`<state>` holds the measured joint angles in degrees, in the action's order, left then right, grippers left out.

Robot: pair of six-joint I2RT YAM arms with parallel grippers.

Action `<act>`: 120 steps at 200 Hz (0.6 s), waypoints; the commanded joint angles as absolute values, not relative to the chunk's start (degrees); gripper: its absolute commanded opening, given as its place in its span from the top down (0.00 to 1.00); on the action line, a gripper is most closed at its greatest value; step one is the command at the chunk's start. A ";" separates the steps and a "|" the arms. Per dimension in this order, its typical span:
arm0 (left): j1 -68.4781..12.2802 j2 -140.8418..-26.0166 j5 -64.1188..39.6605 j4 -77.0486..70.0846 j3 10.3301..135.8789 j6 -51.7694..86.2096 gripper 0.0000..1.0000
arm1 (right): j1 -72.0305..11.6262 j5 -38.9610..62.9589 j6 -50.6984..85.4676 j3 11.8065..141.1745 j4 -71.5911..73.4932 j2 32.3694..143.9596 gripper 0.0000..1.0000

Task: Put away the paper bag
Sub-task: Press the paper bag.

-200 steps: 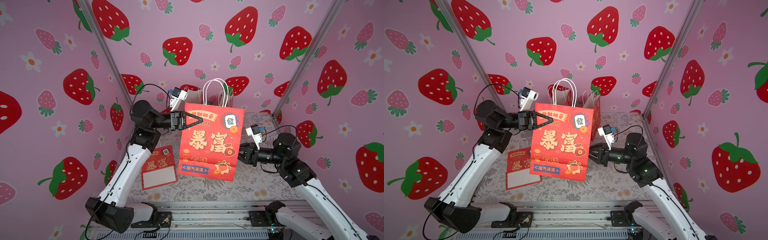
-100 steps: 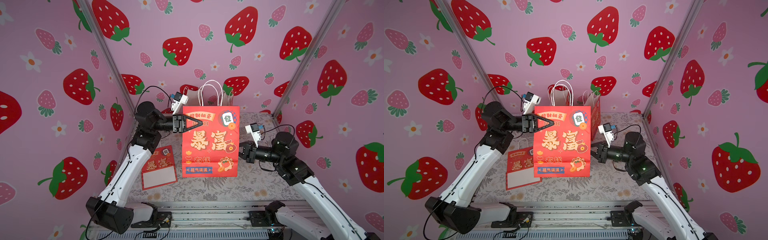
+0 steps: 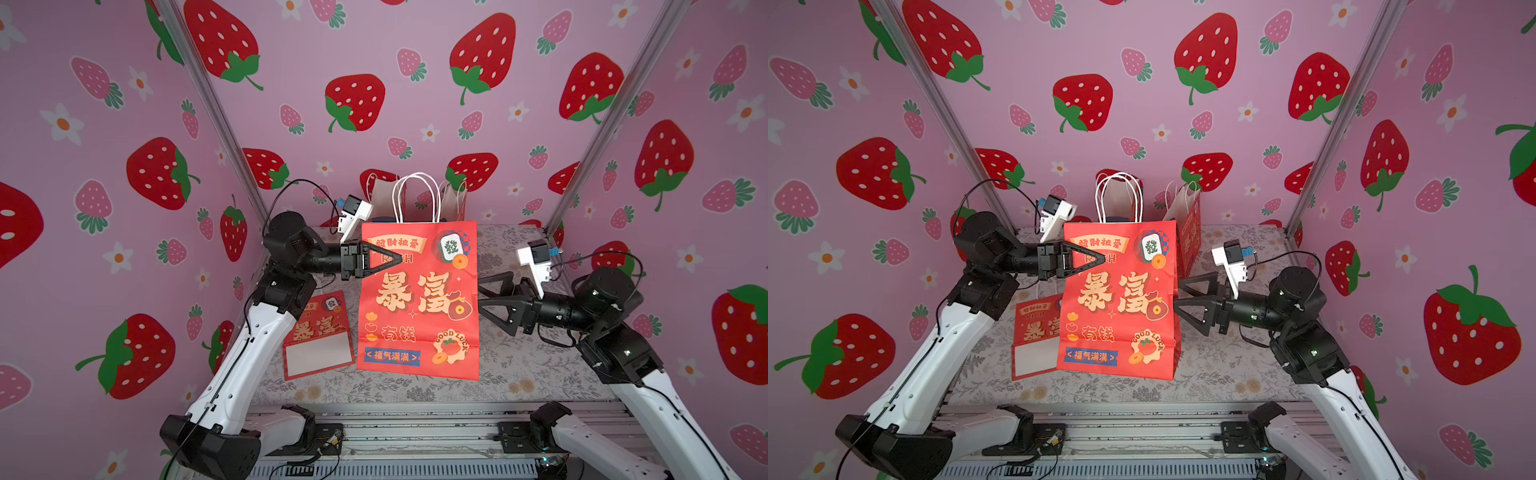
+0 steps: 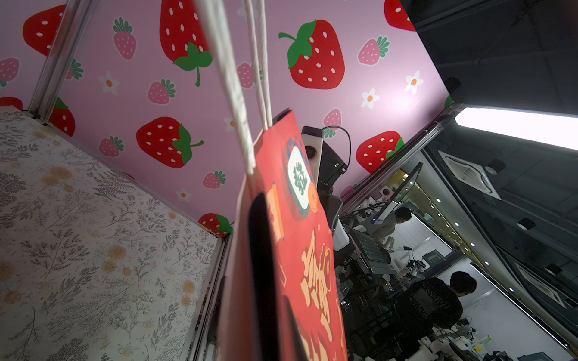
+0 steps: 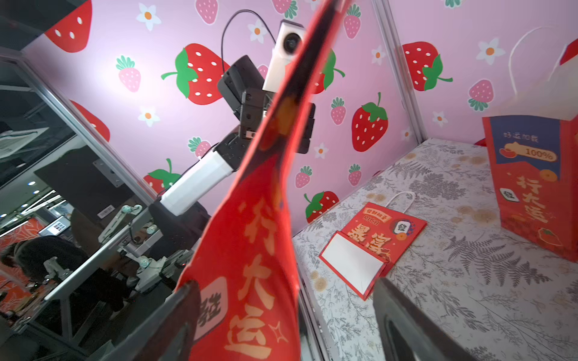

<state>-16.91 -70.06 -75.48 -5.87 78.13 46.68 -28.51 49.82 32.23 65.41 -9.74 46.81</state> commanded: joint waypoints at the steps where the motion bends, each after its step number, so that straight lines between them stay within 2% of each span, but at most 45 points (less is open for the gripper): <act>1: -16.61 -70.66 -77.34 -5.65 80.38 43.21 1.00 | -28.74 53.26 30.23 68.06 -8.44 48.36 0.06; 45: -16.61 -70.34 -79.01 -5.10 81.30 38.08 1.00 | -27.89 58.94 29.54 74.54 -8.79 56.54 0.03; 82: -16.95 -69.28 -78.18 -8.20 79.98 36.88 1.00 | -27.60 58.37 29.10 78.42 -5.63 63.18 0.04; 120: -16.96 -67.57 -75.87 0.18 80.95 26.51 1.00 | -27.60 63.69 34.00 84.07 0.77 72.96 0.31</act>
